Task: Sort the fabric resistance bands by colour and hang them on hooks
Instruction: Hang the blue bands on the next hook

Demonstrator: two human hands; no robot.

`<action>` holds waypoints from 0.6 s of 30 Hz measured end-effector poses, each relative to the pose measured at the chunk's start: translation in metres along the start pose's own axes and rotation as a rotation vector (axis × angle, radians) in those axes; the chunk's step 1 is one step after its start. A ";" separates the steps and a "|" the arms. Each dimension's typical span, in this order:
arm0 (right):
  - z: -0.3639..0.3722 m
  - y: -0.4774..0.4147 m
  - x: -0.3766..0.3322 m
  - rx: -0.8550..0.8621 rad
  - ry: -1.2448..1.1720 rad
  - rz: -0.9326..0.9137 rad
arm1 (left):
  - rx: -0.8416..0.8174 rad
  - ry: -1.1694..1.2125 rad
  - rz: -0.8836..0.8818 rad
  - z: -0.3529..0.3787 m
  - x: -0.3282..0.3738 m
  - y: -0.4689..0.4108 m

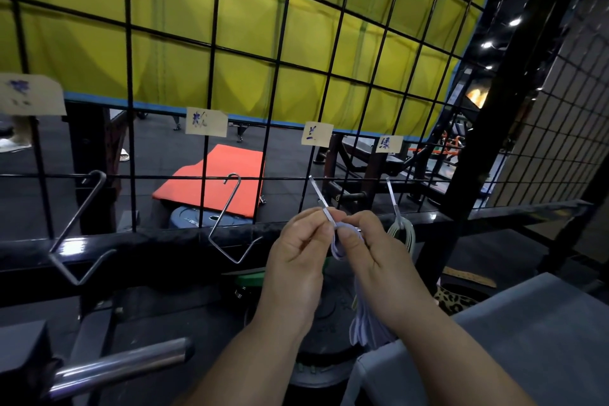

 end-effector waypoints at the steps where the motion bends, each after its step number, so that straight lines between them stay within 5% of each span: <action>1: -0.001 0.000 0.000 0.004 0.016 0.006 | 0.002 -0.019 0.019 -0.001 -0.001 -0.001; 9: -0.006 -0.011 -0.009 -0.001 -0.057 0.137 | -0.004 -0.257 0.151 -0.004 0.003 -0.006; 18: 0.001 0.004 -0.023 0.033 0.203 0.165 | 0.059 -0.088 0.021 -0.008 -0.004 -0.001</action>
Point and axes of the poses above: each hand's wrist, its own y-axis away from the middle knuckle, its own z-axis out of the palm, x = y × z, the point moved 4 cm from there along -y, towards the middle knuckle, and after that the axes turned 2 degrees about y, right-handed, at the moved point
